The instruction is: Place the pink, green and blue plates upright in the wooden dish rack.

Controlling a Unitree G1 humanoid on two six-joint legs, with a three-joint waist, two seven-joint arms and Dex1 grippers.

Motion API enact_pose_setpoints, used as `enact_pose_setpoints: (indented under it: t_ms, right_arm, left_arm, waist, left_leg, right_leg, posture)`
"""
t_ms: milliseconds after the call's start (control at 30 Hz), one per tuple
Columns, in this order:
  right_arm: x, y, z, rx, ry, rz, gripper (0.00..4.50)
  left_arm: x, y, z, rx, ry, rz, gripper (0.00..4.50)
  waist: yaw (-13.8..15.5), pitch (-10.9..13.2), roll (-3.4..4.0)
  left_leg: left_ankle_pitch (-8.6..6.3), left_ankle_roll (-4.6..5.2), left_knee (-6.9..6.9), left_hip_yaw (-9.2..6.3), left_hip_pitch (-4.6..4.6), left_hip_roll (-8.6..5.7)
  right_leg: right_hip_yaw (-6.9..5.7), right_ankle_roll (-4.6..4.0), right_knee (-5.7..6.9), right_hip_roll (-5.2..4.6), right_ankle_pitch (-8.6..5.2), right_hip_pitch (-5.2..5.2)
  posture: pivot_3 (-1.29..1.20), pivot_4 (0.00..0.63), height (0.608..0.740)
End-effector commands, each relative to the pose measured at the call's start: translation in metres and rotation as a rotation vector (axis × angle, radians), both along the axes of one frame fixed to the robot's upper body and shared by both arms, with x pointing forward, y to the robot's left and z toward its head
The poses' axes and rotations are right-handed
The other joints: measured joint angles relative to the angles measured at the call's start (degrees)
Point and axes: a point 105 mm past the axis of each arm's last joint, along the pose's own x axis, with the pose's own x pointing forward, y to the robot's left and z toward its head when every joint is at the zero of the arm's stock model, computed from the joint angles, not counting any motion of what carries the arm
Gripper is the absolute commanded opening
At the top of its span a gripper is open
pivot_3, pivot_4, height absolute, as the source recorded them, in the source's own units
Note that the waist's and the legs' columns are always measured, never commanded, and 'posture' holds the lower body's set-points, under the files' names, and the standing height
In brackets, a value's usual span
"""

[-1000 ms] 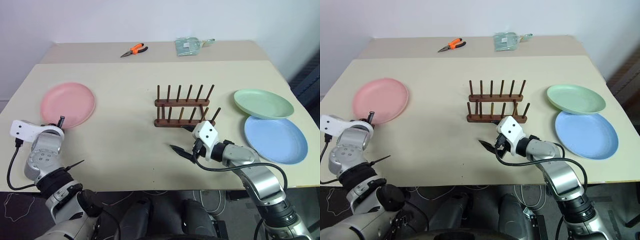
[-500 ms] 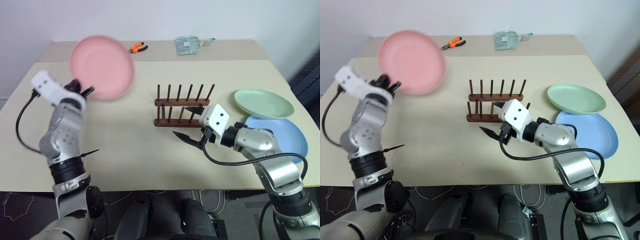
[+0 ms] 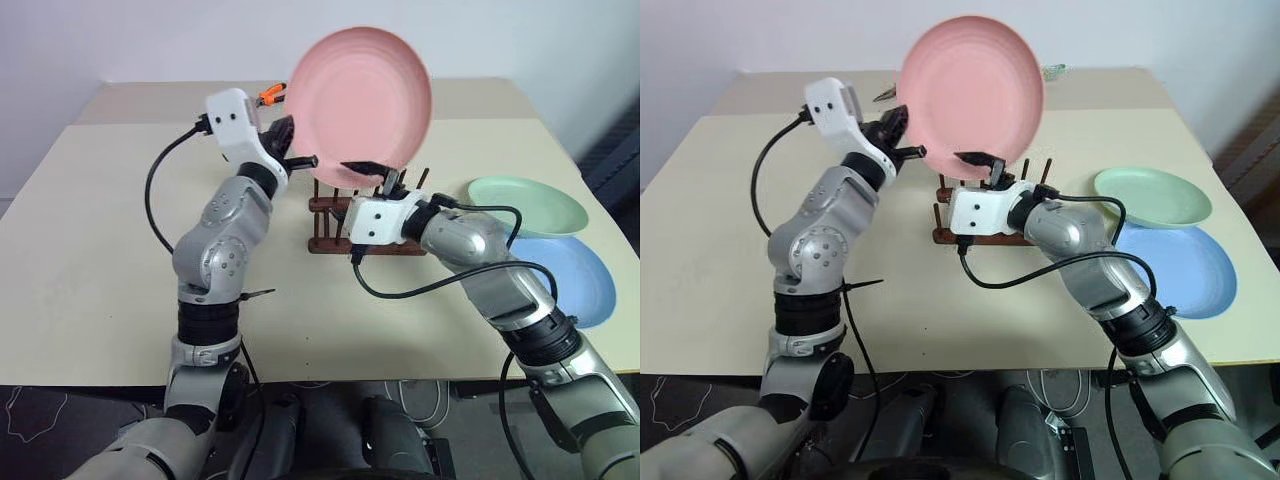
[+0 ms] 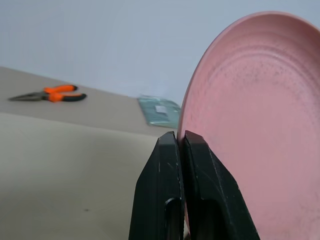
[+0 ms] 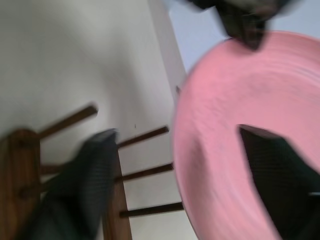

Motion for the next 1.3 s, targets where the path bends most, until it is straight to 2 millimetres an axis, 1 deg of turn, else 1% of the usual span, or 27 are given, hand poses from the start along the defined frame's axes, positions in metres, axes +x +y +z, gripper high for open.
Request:
enact_pose_setpoints:
  t_ms: [33, 133, 300, 400, 433, 467, 500, 533, 567, 633, 667, 733, 767, 800, 833, 867, 933, 1000, 1033, 1133, 1200, 1300]
  right_arm:
    - [0.004, -0.001, 0.013, -0.030, -0.111, -0.017, 1.56]
    - [0.008, -0.008, 0.013, -0.064, -0.155, -0.051, 0.01]
    - [0.008, -0.011, 0.010, -0.088, -0.172, -0.053, 0.01]
    - [0.008, -0.015, 0.012, -0.078, -0.183, -0.070, 0.00]
    - [0.008, -0.021, 0.015, -0.048, -0.176, -0.091, 0.00]
    - [0.009, -0.030, 0.020, -0.006, -0.163, -0.111, 0.00]
    - [0.009, -0.036, 0.023, 0.023, -0.153, -0.123, 0.00]
    - [0.008, -0.041, 0.025, 0.054, -0.142, -0.127, 0.00]
    - [0.005, -0.045, 0.028, 0.102, -0.114, -0.125, 0.00]
    - [-0.003, -0.052, 0.033, 0.193, -0.055, -0.092, 0.00]
    - [-0.009, -0.054, 0.039, 0.281, -0.008, -0.065, 0.00]
    - [-0.018, -0.057, 0.049, 0.401, 0.045, -0.019, 0.00]
    - [-0.024, -0.060, 0.060, 0.537, 0.109, 0.019, 0.00]
    - [-0.029, -0.062, 0.067, 0.621, 0.156, 0.051, 0.00]
    - [-0.035, -0.063, 0.076, 0.722, 0.205, 0.100, 0.00]
    - [-0.040, -0.066, 0.086, 0.870, 0.278, 0.157, 0.00]
    - [-0.050, -0.069, 0.100, 1.075, 0.396, 0.266, 0.00]
    - [-0.053, -0.074, 0.106, 1.224, 0.492, 0.332, 0.00]
    - [-0.052, -0.077, 0.105, 1.283, 0.539, 0.343, 0.00]
    - [-0.050, -0.084, 0.097, 1.358, 0.625, 0.324, 0.00]
    - [-0.050, -0.086, 0.092, 1.386, 0.670, 0.319, 0.00]
    - [-0.050, -0.088, 0.086, 1.402, 0.710, 0.306, 0.00]
  left_arm:
    - [-0.011, -0.004, 0.020, -0.025, -0.067, -0.033, 0.00]
    - [-0.012, -0.003, 0.015, -0.027, -0.047, -0.050, 0.00]
    - [-0.013, -0.004, 0.010, -0.055, -0.018, -0.088, 0.00]
    - [-0.016, -0.004, 0.015, -0.068, -0.043, -0.104, 0.96]
    - [-0.015, 0.001, 0.021, -0.071, -0.072, -0.080, 1.38]
    - [-0.013, 0.013, 0.029, -0.087, -0.110, -0.037, 1.85]
    - [-0.013, 0.021, 0.035, -0.099, -0.136, -0.008, 2.39]
    - [-0.011, 0.029, 0.039, -0.112, -0.151, 0.019, 2.92]
    - [-0.009, 0.039, 0.040, -0.083, -0.167, 0.062, 3.30]
    - [-0.004, 0.057, 0.035, 0.085, -0.205, 0.151, 3.30]
    - [-0.001, 0.068, 0.029, 0.151, -0.201, 0.184, 3.30]
    - [0.001, 0.081, 0.021, 0.202, -0.194, 0.212, 3.30]
    - [0.001, 0.087, 0.015, 0.234, -0.193, 0.207, 3.30]
    - [0.000, 0.091, 0.011, 0.258, -0.194, 0.201, 3.30]
    - [-0.002, 0.089, 0.005, 0.295, -0.198, 0.160, 3.30]
    - [-0.007, 0.082, -0.001, 0.341, -0.210, 0.097, 3.30]
    - [-0.019, 0.064, -0.013, 0.401, -0.222, -0.054, 3.30]
    - [-0.033, 0.045, -0.027, 0.434, -0.213, -0.214, 3.30]
    - [-0.041, 0.036, -0.033, 0.449, -0.207, -0.288, 3.30]
    - [-0.066, 0.014, -0.048, 0.486, -0.196, -0.484, 3.30]
    - [-0.078, 0.004, -0.055, 0.490, -0.184, -0.564, 3.30]
    - [-0.088, -0.005, -0.061, 0.489, -0.158, -0.634, 3.30]
  waist:
    - [0.0, 0.0, 0.00]
    - [-0.1, 0.0, 0.01]
    - [0.1, 0.0, -0.02]
    - [0.1, 0.0, -0.02]
    - [0.1, 0.0, -0.02]
    - [0.1, 0.0, -0.02]
    - [0.1, 0.0, -0.02]
    - [0.1, 0.0, -0.02]
    - [0.0, 0.0, -0.02]
    - [-0.2, 0.0, -0.01]
    - [-0.2, 0.0, 0.00]
    - [-0.4, 0.0, 0.04]
    - [-0.4, 0.0, 0.04]
    - [-0.3, 0.1, 0.07]
    - [-0.2, 0.1, 0.05]
    - [-0.2, 0.1, 0.04]
    - [-0.2, 0.1, 0.08]
    - [0.0, 0.1, 0.10]
    - [0.1, 0.1, 0.11]
    - [0.1, 0.2, 0.21]
    - [0.0, 0.2, 0.25]
    - [-0.1, 0.3, 0.44]
  left_leg:
    - [0.00, 0.00, 0.00, 0.01, 0.00, 0.00]
    - [0.00, 0.00, 0.00, 0.01, 0.00, 0.00]
    - [0.01, -0.01, 0.01, 0.05, -0.01, 0.00]
    - [0.02, -0.03, 0.01, 0.04, -0.01, 0.00]
    - [0.02, -0.03, 0.01, 0.04, -0.01, 0.00]
    - [0.02, -0.03, 0.01, 0.04, -0.02, 0.00]
    - [0.02, -0.03, 0.01, 0.05, -0.02, 0.00]
    - [0.02, -0.03, 0.01, 0.05, -0.02, 0.00]
    - [0.02, -0.03, 0.01, 0.05, -0.02, 0.00]
    - [0.02, -0.02, -0.02, 0.07, 0.00, 0.04]
    - [0.01, -0.02, -0.05, 0.09, 0.01, 0.06]
    - [-0.01, 0.02, -0.07, 0.10, 0.02, 0.12]
    - [-0.07, 0.13, -0.07, 0.10, 0.03, 0.12]
    - [-0.11, 0.19, -0.06, 0.08, 0.02, 0.12]
    - [-0.11, 0.19, -0.04, 0.08, 0.02, 0.14]
    - [-0.11, 0.20, -0.05, 0.04, 0.01, 0.15]
    - [-0.12, 0.21, -0.05, 0.02, 0.00, 0.18]
    - [-0.13, 0.22, -0.06, 0.02, 0.00, 0.19]
    - [-0.13, 0.23, -0.07, 0.02, 0.00, 0.19]
    - [-0.15, 0.25, -0.09, 0.04, -0.01, 0.20]
    - [-0.15, 0.25, -0.12, 0.05, -0.03, 0.21]
    - [-0.14, 0.26, -0.13, 0.10, -0.03, 0.24]
  right_leg:
    - [0.01, 0.00, 0.01, 0.01, 0.00, -0.01]
    - [0.02, 0.00, 0.03, 0.02, 0.00, -0.02]
    - [0.09, 0.00, 0.04, 0.03, 0.00, -0.05]
    - [0.09, 0.00, 0.03, 0.03, 0.00, -0.04]
    - [0.09, 0.00, 0.03, 0.03, 0.00, -0.04]
    - [0.09, 0.00, 0.02, 0.03, 0.00, -0.04]
    - [0.09, 0.00, 0.02, 0.03, 0.00, -0.04]
    - [0.09, 0.00, 0.02, 0.03, 0.00, -0.04]
    - [0.09, 0.00, 0.03, 0.03, 0.00, -0.04]
    - [0.10, -0.01, 0.04, 0.06, 0.01, -0.06]
    - [0.11, -0.03, 0.04, 0.08, 0.01, -0.07]
    - [0.14, -0.06, 0.04, 0.15, 0.03, -0.07]
    - [0.17, -0.06, 0.03, 0.16, 0.03, -0.07]
    - [0.17, -0.07, 0.03, 0.17, 0.04, -0.07]
    - [0.18, -0.09, 0.03, 0.17, 0.05, -0.07]
    - [0.18, -0.10, 0.03, 0.18, 0.06, -0.07]
    - [0.17, -0.13, 0.02, 0.20, 0.07, -0.08]
    - [0.18, -0.17, -0.01, 0.20, 0.10, -0.09]
    - [0.18, -0.18, -0.01, 0.19, 0.10, -0.08]
    - [0.19, -0.20, -0.03, 0.17, 0.09, -0.11]
    - [0.20, -0.20, -0.02, 0.17, 0.09, -0.17]
    - [0.20, -0.21, 0.01, 0.18, 0.10, -0.22]
  posture:
    - [0.00, 0.150, 0.732]
    - [0.00, 0.150, 0.732]
    - [0.00, 0.150, 0.732]
    - [0.00, 0.150, 0.732]
    - [0.00, 0.150, 0.732]
    - [0.00, 0.150, 0.732]
    - [0.00, 0.150, 0.732]
    - [0.00, 0.150, 0.732]
    - [0.00, 0.150, 0.732]
    - [0.00, 0.150, 0.732]
    - [0.00, 0.150, 0.732]
    - [0.00, 0.150, 0.732]
    - [0.00, 0.150, 0.732]
    - [0.00, 0.150, 0.732]
    - [0.00, 0.150, 0.732]
    - [0.00, 0.150, 0.732]
    - [0.00, 0.150, 0.732]
    - [0.00, 0.150, 0.732]
    - [0.00, 0.150, 0.732]
    - [0.00, 0.150, 0.732]
    - [0.00, 0.150, 0.732]
    - [0.00, 0.150, 0.732]
